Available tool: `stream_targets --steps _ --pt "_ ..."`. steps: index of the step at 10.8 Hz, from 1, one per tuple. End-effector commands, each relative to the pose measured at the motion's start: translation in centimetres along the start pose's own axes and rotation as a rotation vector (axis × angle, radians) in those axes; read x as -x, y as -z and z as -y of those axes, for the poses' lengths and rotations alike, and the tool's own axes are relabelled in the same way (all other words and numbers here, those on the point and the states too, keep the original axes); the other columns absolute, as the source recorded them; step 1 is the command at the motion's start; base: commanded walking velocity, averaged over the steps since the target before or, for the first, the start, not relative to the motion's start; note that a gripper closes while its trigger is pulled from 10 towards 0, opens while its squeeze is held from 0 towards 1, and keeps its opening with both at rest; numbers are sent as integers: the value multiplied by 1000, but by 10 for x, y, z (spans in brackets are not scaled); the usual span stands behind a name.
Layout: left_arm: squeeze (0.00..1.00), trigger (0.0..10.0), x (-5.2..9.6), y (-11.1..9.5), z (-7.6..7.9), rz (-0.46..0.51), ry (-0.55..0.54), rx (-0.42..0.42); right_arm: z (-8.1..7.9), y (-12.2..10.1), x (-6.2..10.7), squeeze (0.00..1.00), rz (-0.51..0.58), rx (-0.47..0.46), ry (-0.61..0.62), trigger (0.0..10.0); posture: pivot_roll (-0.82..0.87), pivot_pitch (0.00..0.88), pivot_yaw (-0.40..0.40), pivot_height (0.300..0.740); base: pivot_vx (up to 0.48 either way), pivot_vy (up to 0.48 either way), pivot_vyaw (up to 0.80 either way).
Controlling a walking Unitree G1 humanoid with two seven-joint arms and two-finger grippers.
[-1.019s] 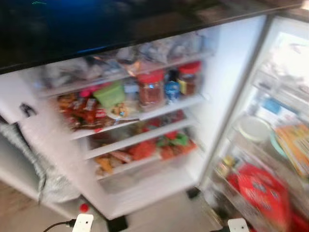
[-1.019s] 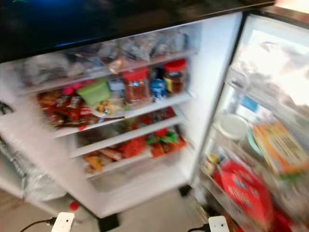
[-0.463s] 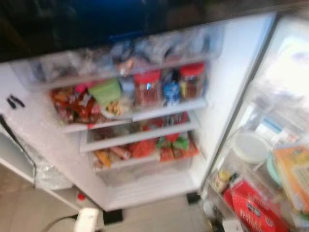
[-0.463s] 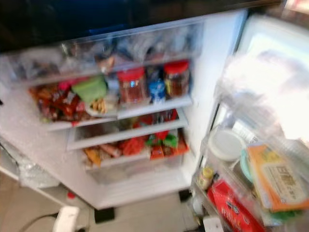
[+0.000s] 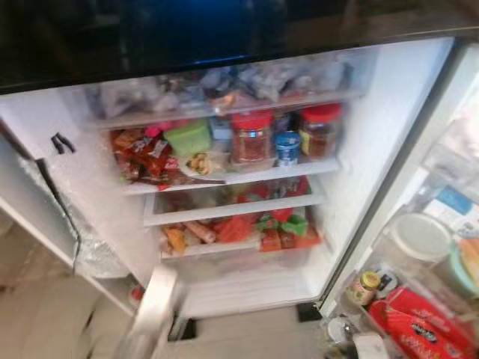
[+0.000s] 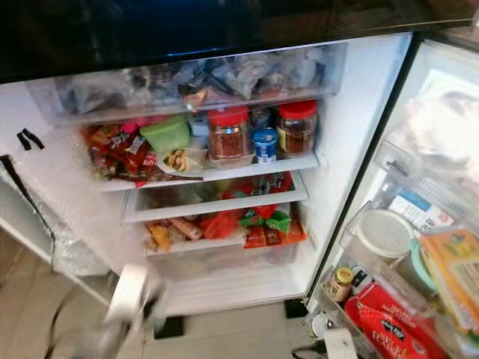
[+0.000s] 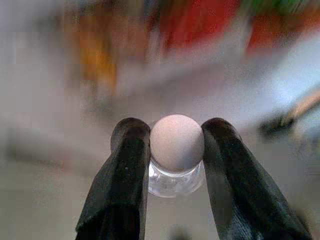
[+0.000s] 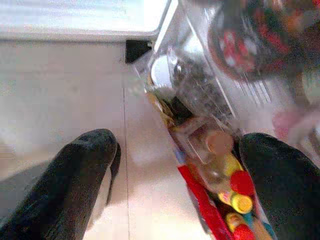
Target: Restocking fridge
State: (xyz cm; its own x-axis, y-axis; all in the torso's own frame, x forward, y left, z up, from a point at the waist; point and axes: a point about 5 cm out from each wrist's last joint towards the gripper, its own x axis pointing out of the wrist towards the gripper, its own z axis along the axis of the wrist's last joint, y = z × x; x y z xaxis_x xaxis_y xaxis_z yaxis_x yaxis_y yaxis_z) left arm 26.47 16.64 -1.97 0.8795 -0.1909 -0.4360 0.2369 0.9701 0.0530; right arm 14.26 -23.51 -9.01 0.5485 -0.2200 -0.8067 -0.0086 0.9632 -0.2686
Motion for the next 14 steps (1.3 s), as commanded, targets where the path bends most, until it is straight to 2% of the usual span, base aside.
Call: stream_targets --steps 1,2,4,7,10,14 --pt "0 10000 1 -6 3 68 32 -12 2 6 1 0 -22 -21 4 10000 -119 12 88 740 0 0 0" --pt "0 10000 -2 -17 9 138 65 -30 3 2 0 0 -15 -24 1 10000 -120 22 85 740 0 0 0" --pt "0 10000 -1 -24 14 202 71 -20 7 -6 -2 0 -1 -16 -6 10000 -109 65 74 740 0 0 0" --pt "0 10000 2 -24 14 244 39 32 15 -18 -5 0 17 -32 -2 10000 -119 87 67 740 0 0 0" --pt "0 10000 -2 -39 11 289 22 52 21 -33 -7 0 53 -52 -22 10000 -115 117 71 740 0 0 0" --pt "0 10000 -5 -49 12 327 24 58 23 -29 -7 0 41 -60 -35 10000 -88 99 57 740 0 0 0"
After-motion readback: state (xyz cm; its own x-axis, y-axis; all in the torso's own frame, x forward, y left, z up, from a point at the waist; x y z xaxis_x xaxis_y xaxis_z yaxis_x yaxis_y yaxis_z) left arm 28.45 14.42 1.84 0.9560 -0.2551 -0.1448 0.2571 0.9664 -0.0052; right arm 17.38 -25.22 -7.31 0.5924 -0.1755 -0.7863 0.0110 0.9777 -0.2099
